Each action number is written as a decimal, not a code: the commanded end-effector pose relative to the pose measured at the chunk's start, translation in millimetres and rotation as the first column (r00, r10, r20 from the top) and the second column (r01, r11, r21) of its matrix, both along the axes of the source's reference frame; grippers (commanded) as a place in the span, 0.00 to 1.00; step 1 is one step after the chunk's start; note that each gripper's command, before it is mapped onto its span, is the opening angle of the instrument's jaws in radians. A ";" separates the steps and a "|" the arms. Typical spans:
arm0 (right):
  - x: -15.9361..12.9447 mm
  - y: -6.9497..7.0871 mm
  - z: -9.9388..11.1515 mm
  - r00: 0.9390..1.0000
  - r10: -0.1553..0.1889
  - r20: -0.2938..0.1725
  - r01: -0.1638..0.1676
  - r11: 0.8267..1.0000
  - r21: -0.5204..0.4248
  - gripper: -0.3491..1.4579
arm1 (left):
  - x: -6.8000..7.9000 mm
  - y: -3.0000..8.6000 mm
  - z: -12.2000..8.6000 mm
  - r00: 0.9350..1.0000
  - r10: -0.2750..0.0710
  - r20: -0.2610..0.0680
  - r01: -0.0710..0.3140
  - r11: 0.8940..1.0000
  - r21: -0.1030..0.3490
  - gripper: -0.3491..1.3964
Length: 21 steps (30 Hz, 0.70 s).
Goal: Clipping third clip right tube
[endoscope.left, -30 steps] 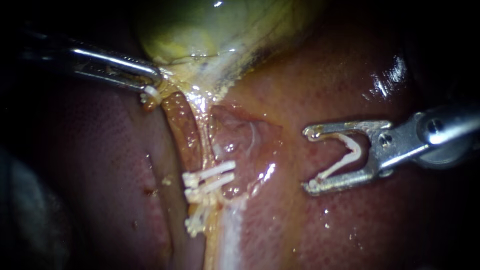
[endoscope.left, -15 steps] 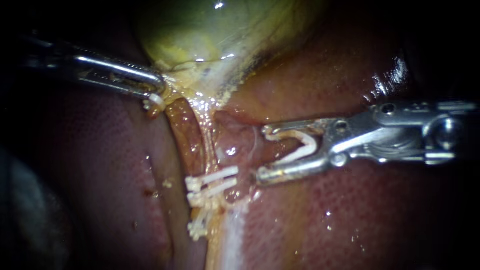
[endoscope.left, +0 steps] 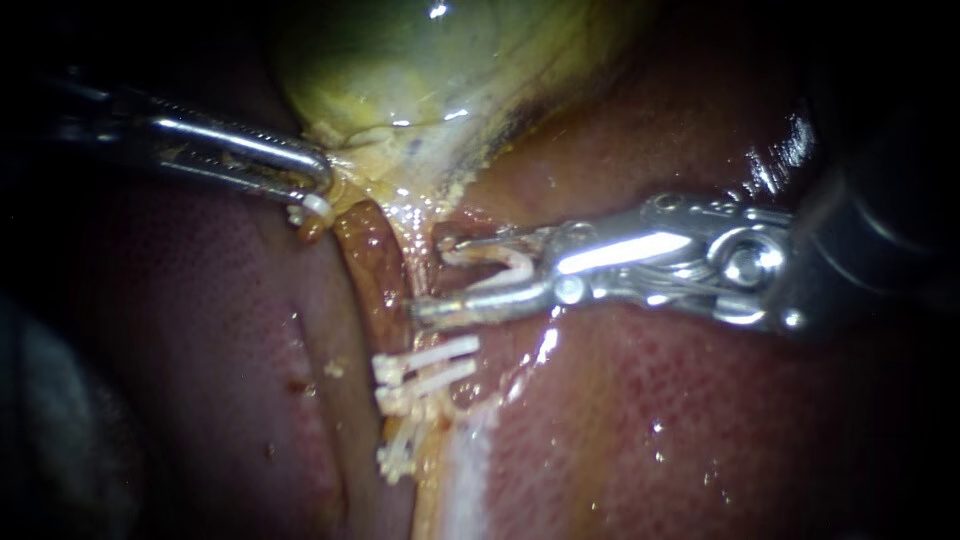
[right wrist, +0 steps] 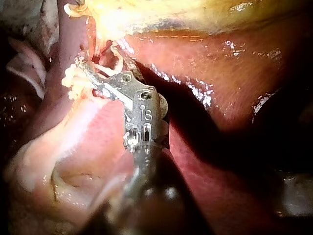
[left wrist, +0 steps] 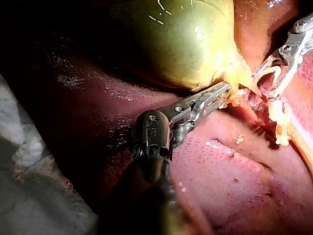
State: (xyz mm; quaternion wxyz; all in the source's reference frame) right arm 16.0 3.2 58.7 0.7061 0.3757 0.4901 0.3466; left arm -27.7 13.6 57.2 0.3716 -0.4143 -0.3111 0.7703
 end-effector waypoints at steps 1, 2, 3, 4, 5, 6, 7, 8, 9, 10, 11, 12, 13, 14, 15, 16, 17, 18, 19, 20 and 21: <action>0.6 0.1 0.0 1.000 0.016 -0.014 -0.015 1.000 0.017 0.46 | 0.0 0.0 0.0 1.000 0.000 0.000 0.000 1.000 0.000 0.00; 0.9 0.1 0.0 0.999 0.026 -0.023 -0.025 0.999 0.030 0.46 | -0.1 0.0 0.0 1.000 0.000 0.000 0.000 1.000 0.000 0.00; 1.3 0.2 0.0 0.999 0.036 -0.033 -0.035 0.998 0.044 0.46 | -0.1 0.0 0.0 1.000 0.000 0.000 0.000 1.000 0.000 0.00; 1.7 0.2 0.0 0.998 0.048 -0.046 -0.045 0.997 0.058 0.46 | -0.1 0.0 0.0 1.000 0.000 0.000 0.000 1.000 0.000 0.00; 1.9 0.2 0.0 0.997 0.054 -0.052 -0.050 0.997 0.066 0.46 | -0.1 0.0 0.0 1.000 0.000 0.000 0.000 1.000 0.000 0.00; 2.1 0.2 0.0 0.996 0.060 -0.062 -0.055 0.996 0.068 0.46 | -0.1 0.0 0.1 1.000 0.000 0.000 0.000 1.000 0.000 0.00; 2.3 0.2 -0.1 0.995 0.065 -0.072 -0.060 0.996 0.070 0.46 | -0.1 0.0 0.1 1.000 0.000 0.000 0.000 1.000 0.000 0.00; 2.4 0.2 -0.2 0.994 0.069 -0.080 -0.064 0.995 0.072 0.46 | -0.1 -0.1 0.1 1.000 0.000 0.000 0.000 1.000 -0.001 0.00; 2.5 0.2 -0.3 0.993 0.073 -0.088 -0.067 0.995 0.074 0.46 | -0.2 -0.1 0.1 1.000 0.000 0.000 0.000 1.000 -0.001 0.00; 2.5 0.2 -0.5 0.992 0.080 -0.101 -0.072 0.994 0.078 0.46 | -0.2 -0.1 0.1 1.000 0.000 -0.001 0.000 1.000 -0.001 0.00; 2.6 0.2 -0.7 0.990 0.084 -0.111 -0.076 0.994 0.081 0.46 | -0.2 -0.1 0.1 1.000 -0.001 -0.001 0.001 1.000 -0.001 0.00; 2.6 0.2 -1.0 0.989 0.088 -0.120 -0.079 0.993 0.084 0.46 | -0.2 -0.1 0.1 1.000 -0.001 -0.001 0.001 1.000 -0.001 0.00; 2.6 0.3 -1.4 0.987 0.094 -0.130 -0.082 0.993 0.088 0.46 | -0.2 -0.1 0.1 1.000 -0.001 -0.001 0.001 1.000 -0.001 0.00; 2.6 0.3 -1.8 0.986 0.096 -0.136 -0.084 0.992 0.091 0.46 | -0.2 -0.1 0.1 1.000 -0.001 -0.001 0.001 1.000 -0.001 0.00; 2.6 0.4 -2.2 0.984 0.102 -0.146 -0.088 0.991 0.096 0.46 | -0.2 -0.1 0.1 1.000 0.000 -0.001 0.000 1.000 -0.001 0.00; 2.7 0.5 -2.6 0.982 0.106 -0.154 -0.092 0.991 0.100 0.46 | -0.2 -0.1 0.1 1.000 0.000 -0.001 0.000 1.000 -0.001 0.00; 2.8 0.6 -3.2 0.979 0.115 -0.170 -0.098 0.989 0.107 0.45 | -0.2 -0.1 0.1 1.000 -0.001 -0.001 0.001 1.000 -0.001 0.00; 2.8 0.8 -3.5 0.977 0.120 -0.177 -0.101 0.989 0.111 0.45 | -0.2 -0.1 0.1 1.000 -0.001 -0.001 0.001 1.000 -0.001 0.00; 2.9 0.9 -4.0 0.973 0.128 -0.190 -0.107 0.987 0.117 0.45 | -0.2 -0.1 0.1 1.000 -0.001 -0.001 0.001 1.000 -0.001 0.00; 3.0 1.1 -4.3 0.971 0.134 -0.197 -0.111 0.986 0.121 0.44 | -0.2 -0.1 0.1 1.000 -0.001 -0.001 0.001 1.000 -0.001 0.00; 3.1 1.2 -4.6 0.969 0.140 -0.203 -0.115 0.985 0.130 0.44 | -0.2 -0.1 0.1 1.000 -0.001 -0.001 0.001 1.000 -0.001 0.00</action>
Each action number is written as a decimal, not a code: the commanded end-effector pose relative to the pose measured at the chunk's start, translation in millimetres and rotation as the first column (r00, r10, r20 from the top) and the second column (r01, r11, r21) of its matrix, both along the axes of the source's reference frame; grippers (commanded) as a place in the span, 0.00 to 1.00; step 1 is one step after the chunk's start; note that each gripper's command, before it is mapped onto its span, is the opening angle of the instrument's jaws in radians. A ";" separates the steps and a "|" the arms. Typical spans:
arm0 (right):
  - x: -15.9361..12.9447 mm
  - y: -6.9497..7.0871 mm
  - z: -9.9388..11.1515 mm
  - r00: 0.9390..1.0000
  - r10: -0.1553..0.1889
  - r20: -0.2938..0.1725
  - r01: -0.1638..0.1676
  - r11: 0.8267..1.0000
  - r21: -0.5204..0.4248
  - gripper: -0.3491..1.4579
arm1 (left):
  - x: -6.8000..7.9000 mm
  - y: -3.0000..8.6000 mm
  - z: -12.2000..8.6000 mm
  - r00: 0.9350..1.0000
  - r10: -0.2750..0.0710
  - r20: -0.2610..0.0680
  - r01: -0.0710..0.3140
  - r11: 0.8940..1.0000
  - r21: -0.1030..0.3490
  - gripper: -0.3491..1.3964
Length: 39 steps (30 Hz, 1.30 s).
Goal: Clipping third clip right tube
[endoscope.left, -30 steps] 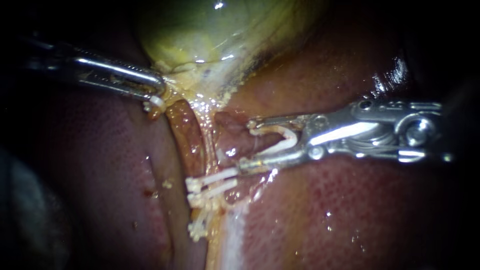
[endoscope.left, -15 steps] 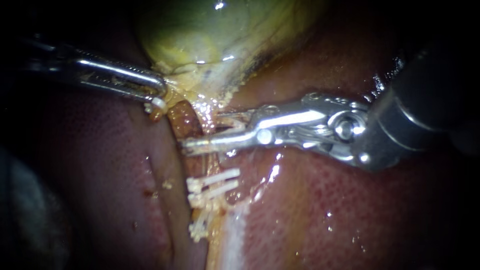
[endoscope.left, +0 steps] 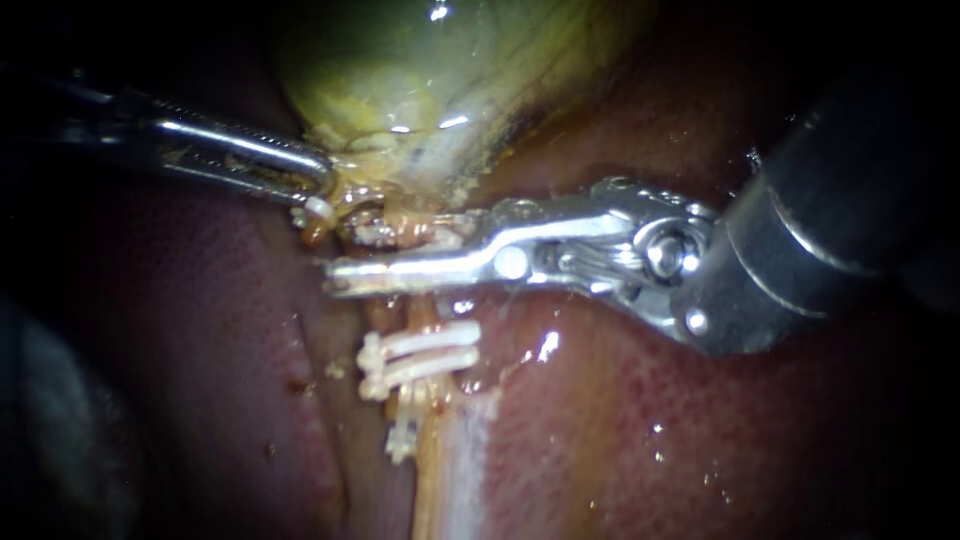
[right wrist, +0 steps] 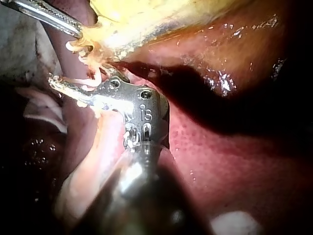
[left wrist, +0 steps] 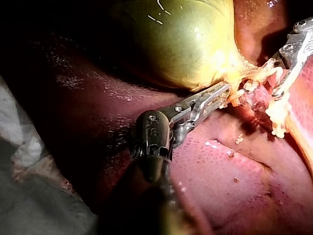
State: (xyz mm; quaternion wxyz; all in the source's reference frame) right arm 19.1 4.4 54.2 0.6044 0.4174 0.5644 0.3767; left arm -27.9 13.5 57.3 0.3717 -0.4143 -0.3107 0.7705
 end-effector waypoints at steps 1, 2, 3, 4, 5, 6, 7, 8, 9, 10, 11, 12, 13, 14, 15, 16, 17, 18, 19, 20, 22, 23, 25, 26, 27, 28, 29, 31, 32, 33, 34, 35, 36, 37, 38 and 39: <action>0.1 0.2 -0.2 1.000 0.002 -0.004 -0.002 1.000 0.006 0.44 | 0.0 0.0 0.0 1.000 0.000 0.000 0.000 1.000 0.000 0.00; 0.1 0.3 -0.3 1.000 0.003 -0.004 -0.003 1.000 0.006 0.44 | 0.0 0.0 0.0 1.000 0.000 0.000 0.000 1.000 0.000 0.00; 0.1 0.3 -0.3 1.000 0.003 -0.004 -0.003 1.000 0.007 0.44 | 0.0 0.0 0.0 1.000 0.000 0.000 0.000 1.000 0.000 0.00; 0.1 0.3 -0.3 1.000 0.003 -0.004 -0.003 1.000 0.007 0.43 | 0.0 0.0 0.0 1.000 0.000 0.000 0.000 1.000 0.000 0.00; 0.1 0.3 -0.2 1.000 0.003 -0.004 -0.003 1.000 0.012 0.43 | 0.0 0.0 0.0 1.000 0.000 0.000 0.000 1.000 0.000 0.00; 0.0 0.3 -0.1 1.000 0.003 -0.003 -0.003 1.000 0.012 0.42 | 0.0 0.0 0.0 1.000 0.000 0.000 0.000 1.000 0.000 0.00; 0.0 0.4 -0.1 1.000 0.003 -0.003 -0.003 1.000 0.012 0.41 | 0.0 0.0 0.0 1.000 0.000 0.000 0.000 1.000 0.000 0.00; 0.0 0.4 -0.1 1.000 0.003 -0.003 -0.003 1.000 0.018 0.40 | 0.0 0.0 0.0 1.000 0.000 0.000 0.000 1.000 0.000 0.00; 0.0 0.4 -0.1 1.000 0.003 -0.002 -0.003 1.000 0.024 0.38 | 0.0 0.0 0.0 1.000 0.000 0.000 0.000 1.000 0.000 0.00; -0.1 0.4 0.0 1.000 0.001 -0.002 -0.001 0.999 0.036 0.37 | 0.0 0.0 0.0 1.000 0.000 0.000 0.000 1.000 0.000 0.00; -0.1 0.4 0.0 1.000 0.006 0.001 -0.006 0.999 0.041 0.35 | 0.0 0.0 0.0 1.000 0.000 0.000 0.000 1.000 0.000 0.00; -0.2 0.4 -0.1 1.000 0.008 0.003 -0.008 0.998 0.059 0.30 | 0.0 0.0 0.0 1.000 0.000 0.000 0.000 1.000 0.000 0.00; -0.3 0.4 -0.1 1.000 0.010 0.006 -0.010 0.997 0.076 0.26 | 0.0 0.0 0.0 1.000 0.000 0.000 0.000 1.000 0.000 0.00; -0.4 0.4 -0.1 1.000 0.012 0.008 -0.013 0.997 0.082 0.23 | 0.0 0.0 0.0 1.000 0.000 0.000 0.000 1.000 0.000 0.00; -0.5 0.3 -0.1 1.000 0.011 0.009 -0.012 0.995 0.100 0.19 | 0.0 0.0 0.0 1.000 0.000 0.000 0.000 1.000 0.000 0.00; -0.6 0.3 -0.1 1.000 0.013 0.011 -0.015 0.994 0.111 0.15 | 0.0 0.0 0.0 1.000 0.000 0.000 0.000 1.000 0.000 0.00; -0.7 0.3 -0.1 1.000 0.013 0.013 -0.014 0.992 0.129 0.11 | 0.0 0.0 0.0 1.000 0.000 0.000 0.000 1.000 0.000 0.00; -0.8 0.3 -0.1 1.000 0.012 0.014 -0.014 0.989 0.146 0.07 | 0.0 0.0 0.0 1.000 0.000 0.000 0.000 1.000 0.000 0.00; -0.9 0.3 -0.1 1.000 0.012 0.015 -0.014 0.987 0.158 0.00 | 0.0 0.0 0.0 1.000 0.000 0.000 0.000 1.000 0.000 0.00; -1.0 0.2 -0.1 1.000 0.011 0.016 -0.013 0.985 0.170 0.00 | 0.0 0.0 0.0 1.000 0.000 0.000 0.000 1.000 0.000 0.00; -1.2 0.2 -0.1 1.000 0.010 0.016 -0.012 0.983 0.181 0.00 | 0.0 0.0 0.0 1.000 0.000 0.000 0.000 1.000 0.000 0.00; -1.3 0.2 -0.2 1.000 0.009 0.016 -0.012 0.983 0.181 0.00 | 0.0 0.0 0.0 1.000 0.000 0.000 0.000 1.000 0.000 0.00; -1.4 0.1 -0.2 1.000 0.010 0.013 -0.012 0.983 0.182 0.00 | 0.0 0.0 0.0 1.000 0.000 0.000 0.000 1.000 0.000 0.00; -1.4 0.0 -0.2 1.000 0.009 0.013 -0.012 0.983 0.181 0.00 | 0.0 0.0 0.0 1.000 0.000 0.000 0.000 1.000 0.000 0.00; -1.4 0.0 -0.2 1.000 0.009 0.013 -0.012 0.983 0.181 0.00 | 0.0 0.0 0.0 1.000 0.000 0.000 0.000 1.000 0.000 0.00; -1.4 0.0 -0.2 1.000 0.009 0.013 -0.011 0.983 0.181 0.00 | 0.0 0.0 0.0 1.000 0.000 0.000 0.000 1.000 0.000 0.00; -1.4 0.0 -0.2 1.000 0.009 0.013 -0.011 0.983 0.181 0.00 | 0.0 0.0 0.0 1.000 0.000 0.000 0.000 1.000 0.000 0.00; -1.4 -0.1 -0.2 1.000 0.009 0.013 -0.011 0.984 0.181 0.00 | 0.0 0.0 0.0 1.000 0.000 0.000 0.000 1.000 0.000 0.00; -1.4 -0.1 -0.1 1.000 0.009 0.013 -0.011 0.984 0.180 0.00 | 0.0 0.0 0.0 1.000 0.000 0.000 0.000 1.000 0.000 0.00; -1.4 -0.1 -0.1 1.000 0.009 0.013 -0.011 0.984 0.180 0.00 | 0.0 0.0 0.0 1.000 0.000 0.000 0.000 1.000 0.000 0.00; -1.4 -0.1 -0.1 1.000 0.009 0.013 -0.011 0.984 0.180 0.00 | 0.0 0.0 0.0 1.000 0.000 0.000 0.000 1.000 0.000 0.00; -1.4 -0.1 -0.1 1.000 0.009 0.013 -0.011 0.984 0.180 0.00 | 0.0 0.0 0.0 1.000 0.000 0.000 0.000 1.000 0.000 0.00; -1.4 -0.1 -0.1 1.000 0.009 0.013 -0.011 0.984 0.180 0.00 | 0.0 0.0 0.0 1.000 0.000 0.000 0.000 1.000 0.000 0.00; -1.4 -0.1 -0.1 1.000 0.009 0.013 -0.011 0.984 0.180 0.00 | 0.0 0.0 0.0 1.000 0.000 0.000 0.000 1.000 0.000 0.00; -1.4 -0.1 -0.1 1.000 0.009 0.013 -0.011 0.984 0.180 0.00 | 0.0 0.0 0.0 1.000 0.000 0.000 0.000 1.000 0.000 0.00; -1.4 -0.1 -0.1 1.000 0.008 0.013 -0.011 0.984 0.180 0.00 | 0.0 0.0 0.0 1.000 0.000 0.000 0.000 1.000 0.000 0.00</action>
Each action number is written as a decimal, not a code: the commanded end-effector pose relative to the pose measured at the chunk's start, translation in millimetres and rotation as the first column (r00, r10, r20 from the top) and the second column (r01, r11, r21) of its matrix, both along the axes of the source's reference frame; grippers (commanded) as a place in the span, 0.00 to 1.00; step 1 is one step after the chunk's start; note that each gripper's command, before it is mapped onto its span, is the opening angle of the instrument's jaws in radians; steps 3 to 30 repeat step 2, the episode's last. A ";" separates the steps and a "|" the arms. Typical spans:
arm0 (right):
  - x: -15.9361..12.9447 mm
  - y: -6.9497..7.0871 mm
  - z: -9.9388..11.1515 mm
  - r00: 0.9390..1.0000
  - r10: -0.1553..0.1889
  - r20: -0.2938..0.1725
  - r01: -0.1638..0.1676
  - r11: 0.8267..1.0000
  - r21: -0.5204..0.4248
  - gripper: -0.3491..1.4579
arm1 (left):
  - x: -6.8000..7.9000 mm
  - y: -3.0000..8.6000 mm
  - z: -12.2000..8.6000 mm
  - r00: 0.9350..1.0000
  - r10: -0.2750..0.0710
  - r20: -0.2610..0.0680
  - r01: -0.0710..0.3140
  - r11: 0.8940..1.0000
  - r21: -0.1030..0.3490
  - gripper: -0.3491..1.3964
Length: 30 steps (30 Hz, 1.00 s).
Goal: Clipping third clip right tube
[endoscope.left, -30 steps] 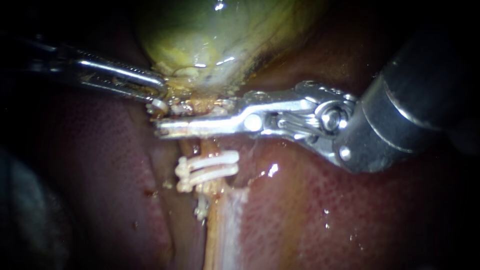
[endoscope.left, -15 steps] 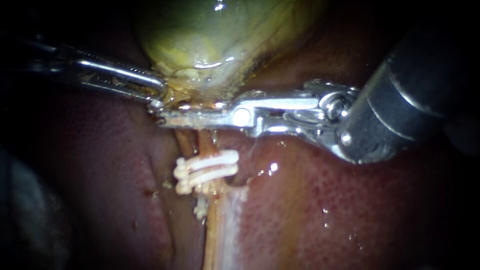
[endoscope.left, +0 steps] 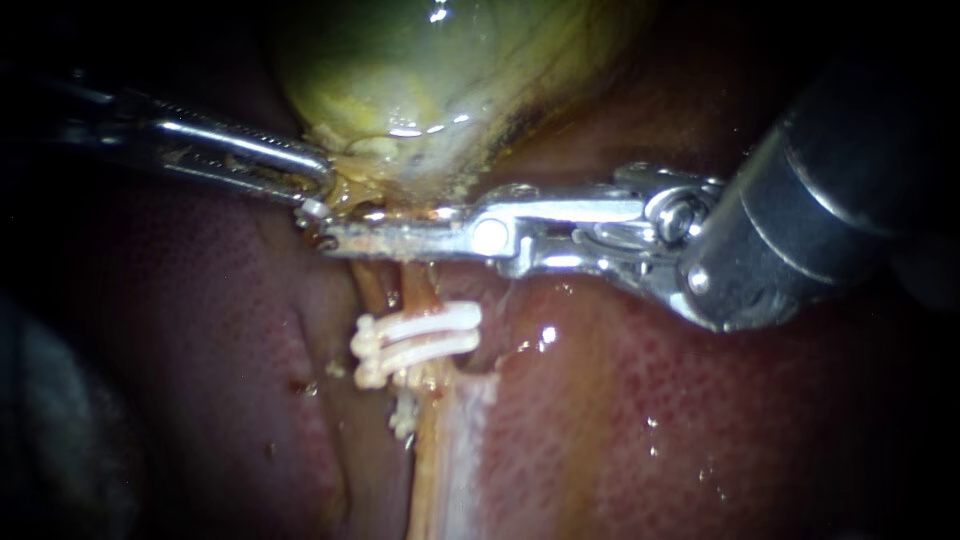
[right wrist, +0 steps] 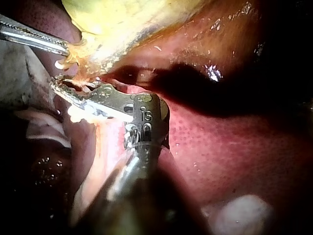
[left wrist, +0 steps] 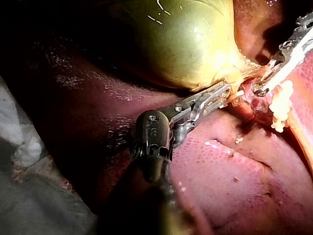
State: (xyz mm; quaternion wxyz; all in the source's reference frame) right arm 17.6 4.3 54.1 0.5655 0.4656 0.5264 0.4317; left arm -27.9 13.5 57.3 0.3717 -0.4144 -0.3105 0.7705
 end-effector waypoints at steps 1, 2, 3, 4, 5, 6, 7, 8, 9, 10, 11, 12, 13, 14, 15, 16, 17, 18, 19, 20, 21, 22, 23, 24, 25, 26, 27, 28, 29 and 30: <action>0.0 0.0 0.0 1.000 0.000 0.001 0.000 1.000 0.005 0.00 | 0.0 0.0 0.0 1.000 0.000 0.000 0.000 1.000 0.000 0.00; 0.0 -0.1 0.1 1.000 0.000 0.001 0.000 1.000 0.005 0.00 | 0.0 0.0 0.0 1.000 0.000 0.000 0.000 1.000 0.000 0.00; 0.0 -0.1 0.1 1.000 0.000 0.001 0.000 1.000 0.005 0.00 | 0.0 0.0 0.0 1.000 0.000 0.000 0.000 1.000 0.000 0.00; 0.0 -0.1 0.1 1.000 0.000 0.001 0.000 1.000 0.005 0.00 | 0.0 0.0 0.0 1.000 0.000 0.000 0.000 1.000 0.000 0.00; 0.0 -0.1 0.1 1.000 0.000 0.001 0.000 1.000 0.005 0.00 | 0.0 0.0 0.0 1.000 0.000 0.000 0.000 1.000 0.000 0.00; 0.0 -0.1 0.1 1.000 0.000 0.001 0.000 1.000 0.005 0.00 | 0.0 0.0 0.0 1.000 0.000 0.000 0.000 1.000 0.000 0.00; 0.0 -0.1 0.1 1.000 0.000 0.001 0.000 1.000 0.005 0.00 | 0.0 0.0 0.0 1.000 0.000 0.000 0.000 1.000 0.000 0.00; 0.0 -0.1 0.1 1.000 0.000 0.001 0.000 1.000 0.005 0.00 | 0.0 0.0 0.0 1.000 0.000 0.000 0.000 1.000 0.000 0.00; 0.0 -0.1 0.1 1.000 0.000 0.001 0.000 1.000 0.005 0.00 | 0.0 0.0 0.0 1.000 0.000 0.000 0.000 1.000 0.000 0.00; 0.0 -0.1 0.1 1.000 0.000 0.001 0.000 1.000 0.005 0.00 | 0.0 0.0 0.0 1.000 0.000 0.000 0.000 1.000 0.000 0.00; 0.0 -0.1 0.1 1.000 0.000 0.001 0.000 1.000 0.005 0.00 | 0.0 0.0 0.0 1.000 0.000 0.000 0.000 1.000 0.000 0.00; 0.0 -0.1 0.1 1.000 0.000 0.001 0.000 1.000 0.005 0.00 | 0.0 0.0 0.0 1.000 0.000 0.000 0.000 1.000 0.000 0.00; 0.0 -0.1 0.1 1.000 0.000 0.001 0.000 1.000 0.005 0.00 | 0.0 0.0 0.0 1.000 0.000 0.000 0.000 1.000 0.000 0.00; 0.0 -0.1 0.1 1.000 0.000 0.001 0.000 1.000 0.005 0.00 | 0.0 0.0 0.0 1.000 0.000 0.000 0.000 1.000 0.000 0.00; 0.0 -0.1 0.1 1.000 0.000 0.001 0.000 1.000 0.005 0.00 | 0.0 0.0 0.0 1.000 0.000 0.000 0.000 1.000 0.000 0.00; 0.0 -0.1 0.1 1.000 0.000 0.001 0.000 1.000 0.005 0.00 | 0.0 0.0 0.0 1.000 0.000 0.000 0.000 1.000 0.000 0.00; 0.0 -0.1 0.1 1.000 0.000 0.001 0.000 1.000 0.005 0.00 | 0.0 0.0 0.0 1.000 0.000 0.000 0.000 1.000 0.000 0.00; 0.0 -0.1 0.1 1.000 0.000 0.001 0.000 1.000 0.005 0.00 | 0.0 0.0 0.0 1.000 0.000 0.000 0.000 1.000 0.000 0.00; 0.0 -0.1 0.1 1.000 0.000 0.001 0.000 1.000 0.005 0.00 | 0.0 0.0 0.0 1.000 0.000 0.000 0.000 1.000 0.000 0.00; 0.0 -0.1 0.1 1.000 0.000 0.001 0.000 1.000 0.005 0.00 | 0.0 0.0 0.0 1.000 0.000 0.000 0.000 1.000 0.000 0.00; 0.0 -0.1 0.1 1.000 0.000 0.001 0.000 1.000 0.005 0.00 | 0.0 0.0 0.0 1.000 0.000 0.000 0.000 1.000 0.000 0.00; 0.0 -0.1 0.1 1.000 0.000 0.001 0.000 1.000 0.005 0.00 | 0.0 0.0 0.0 1.000 0.000 0.000 0.000 1.000 0.000 0.00; 0.0 -0.1 0.1 1.000 0.000 0.001 0.000 1.000 0.005 0.00 | 0.0 0.0 0.0 1.000 0.000 0.000 0.000 1.000 0.000 0.00; 0.0 -0.1 0.1 1.000 0.000 0.001 0.000 1.000 0.005 0.00 | 0.0 0.0 0.0 1.000 0.000 0.000 0.000 1.000 0.000 0.00; 0.0 -0.1 0.1 1.000 0.000 0.001 0.000 1.000 0.005 0.00 | 0.0 0.0 0.0 1.000 0.000 0.000 0.000 1.000 0.000 0.00; 0.0 -0.1 0.1 1.000 0.000 0.001 0.000 1.000 0.005 0.00 | 0.0 0.0 0.0 1.000 0.000 0.000 0.000 1.000 0.000 0.00; 0.0 -0.1 0.1 1.000 0.000 0.001 0.000 1.000 0.005 0.00 | 0.0 0.0 0.0 1.000 0.000 0.000 0.000 1.000 0.000 0.00; 0.0 -0.1 0.1 1.000 0.000 0.001 0.000 1.000 0.005 0.00 | 0.0 0.0 0.0 1.000 0.000 0.000 0.000 1.000 0.000 0.00; 0.0 -0.1 0.1 1.000 0.000 0.001 0.000 1.000 0.005 0.00 | 0.0 0.0 0.0 1.000 0.000 0.000 0.000 1.000 0.000 0.00; 0.0 -0.1 0.1 1.000 0.000 0.001 0.000 1.000 0.005 0.00 | 0.0 0.0 0.0 1.000 0.000 0.000 0.000 1.000 0.000 0.00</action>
